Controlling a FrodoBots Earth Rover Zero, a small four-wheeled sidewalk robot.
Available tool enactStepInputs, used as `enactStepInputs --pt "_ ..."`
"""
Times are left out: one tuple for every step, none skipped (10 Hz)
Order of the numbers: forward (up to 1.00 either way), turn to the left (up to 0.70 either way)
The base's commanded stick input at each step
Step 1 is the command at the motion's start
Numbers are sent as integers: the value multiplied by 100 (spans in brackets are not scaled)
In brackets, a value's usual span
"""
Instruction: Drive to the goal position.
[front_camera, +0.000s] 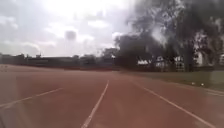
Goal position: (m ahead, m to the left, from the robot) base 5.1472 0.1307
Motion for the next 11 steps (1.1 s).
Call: enactStepInputs --pt "70 0" --pt "70 0" --pt "70 0" --pt "70 0" --pt "70 0" --pt "70 0" --pt "70 0" --pt "70 0" --pt "70 0" --pt "70 0" --pt "70 0"
